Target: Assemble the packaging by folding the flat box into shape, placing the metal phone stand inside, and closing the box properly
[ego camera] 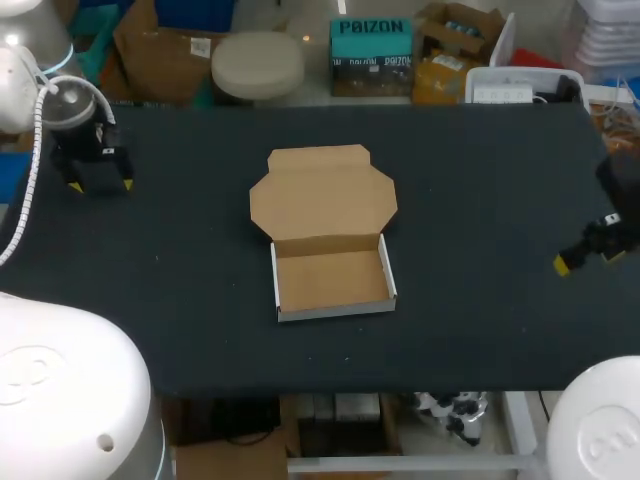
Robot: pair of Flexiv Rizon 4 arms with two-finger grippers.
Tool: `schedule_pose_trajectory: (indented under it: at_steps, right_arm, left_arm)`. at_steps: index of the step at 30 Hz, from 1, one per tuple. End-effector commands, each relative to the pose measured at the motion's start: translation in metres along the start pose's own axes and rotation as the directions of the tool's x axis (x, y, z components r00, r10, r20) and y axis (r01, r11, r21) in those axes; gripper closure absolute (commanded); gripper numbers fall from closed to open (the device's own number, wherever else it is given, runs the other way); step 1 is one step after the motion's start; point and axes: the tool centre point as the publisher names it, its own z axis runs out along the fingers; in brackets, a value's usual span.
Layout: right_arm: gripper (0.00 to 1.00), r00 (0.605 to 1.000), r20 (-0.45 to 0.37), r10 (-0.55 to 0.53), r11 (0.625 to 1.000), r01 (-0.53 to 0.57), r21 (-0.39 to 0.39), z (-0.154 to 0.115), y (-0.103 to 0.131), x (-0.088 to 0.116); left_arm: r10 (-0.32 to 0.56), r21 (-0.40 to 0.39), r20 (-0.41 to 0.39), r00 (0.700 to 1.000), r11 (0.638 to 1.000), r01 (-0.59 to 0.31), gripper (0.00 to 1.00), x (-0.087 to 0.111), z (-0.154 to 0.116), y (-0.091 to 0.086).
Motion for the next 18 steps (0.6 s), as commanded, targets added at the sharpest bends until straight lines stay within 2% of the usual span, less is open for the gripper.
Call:
schedule_pose_trajectory:
  at_steps: [1,18]
  right_arm:
    - [0.0,1.0,0.006,0.0,1.0,0.0,-0.001,-0.001,-0.002,0.003]
    - [0.0,1.0,0.006,0.0,1.0,0.0,-0.001,-0.001,-0.002,0.003]
  left_arm:
    - [0.003,-0.019,0.0,1.0,1.0,-0.003,0.0,-0.001,0.006,-0.012]
    - [0.009,-0.028,-0.008,1.0,1.0,-0.009,0.0,-0.003,0.014,-0.034]
